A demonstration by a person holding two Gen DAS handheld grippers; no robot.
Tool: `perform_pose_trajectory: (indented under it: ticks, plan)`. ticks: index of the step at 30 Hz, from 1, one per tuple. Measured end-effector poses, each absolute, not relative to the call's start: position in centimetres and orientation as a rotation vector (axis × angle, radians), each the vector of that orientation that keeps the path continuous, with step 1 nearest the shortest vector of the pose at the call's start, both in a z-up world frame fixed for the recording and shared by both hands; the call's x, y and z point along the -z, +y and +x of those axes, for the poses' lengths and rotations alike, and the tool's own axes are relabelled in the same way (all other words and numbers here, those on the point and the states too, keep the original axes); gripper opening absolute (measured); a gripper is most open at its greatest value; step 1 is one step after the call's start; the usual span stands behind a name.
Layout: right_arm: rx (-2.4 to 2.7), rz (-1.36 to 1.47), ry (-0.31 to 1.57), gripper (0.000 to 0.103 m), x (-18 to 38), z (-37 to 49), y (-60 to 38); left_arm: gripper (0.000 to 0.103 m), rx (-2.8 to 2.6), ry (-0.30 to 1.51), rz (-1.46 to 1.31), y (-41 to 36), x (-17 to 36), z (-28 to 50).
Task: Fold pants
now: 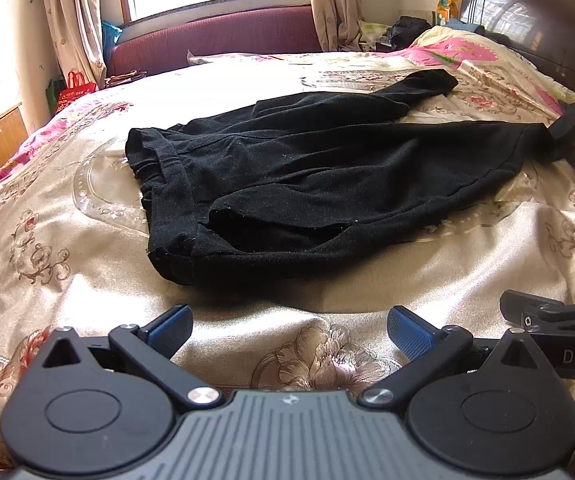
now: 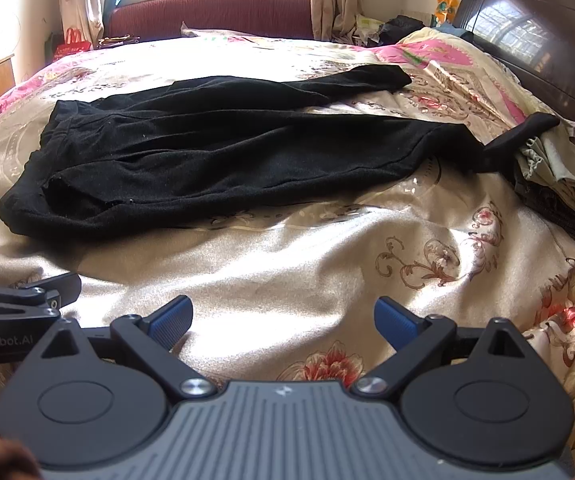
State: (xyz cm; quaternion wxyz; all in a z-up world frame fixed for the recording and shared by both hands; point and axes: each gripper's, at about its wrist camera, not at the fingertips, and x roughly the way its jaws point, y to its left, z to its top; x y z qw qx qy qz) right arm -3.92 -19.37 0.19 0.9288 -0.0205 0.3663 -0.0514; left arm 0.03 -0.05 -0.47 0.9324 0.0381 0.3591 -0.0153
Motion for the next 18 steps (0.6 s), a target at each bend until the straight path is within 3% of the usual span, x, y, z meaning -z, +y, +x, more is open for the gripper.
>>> perform_pose_trajectory:
  ticks: [18]
  plan:
    - [0.109, -0.038, 0.758, 0.097, 0.02, -3.93, -19.39, 0.103, 0.026, 0.723, 0.104, -0.31, 0.4, -0.13]
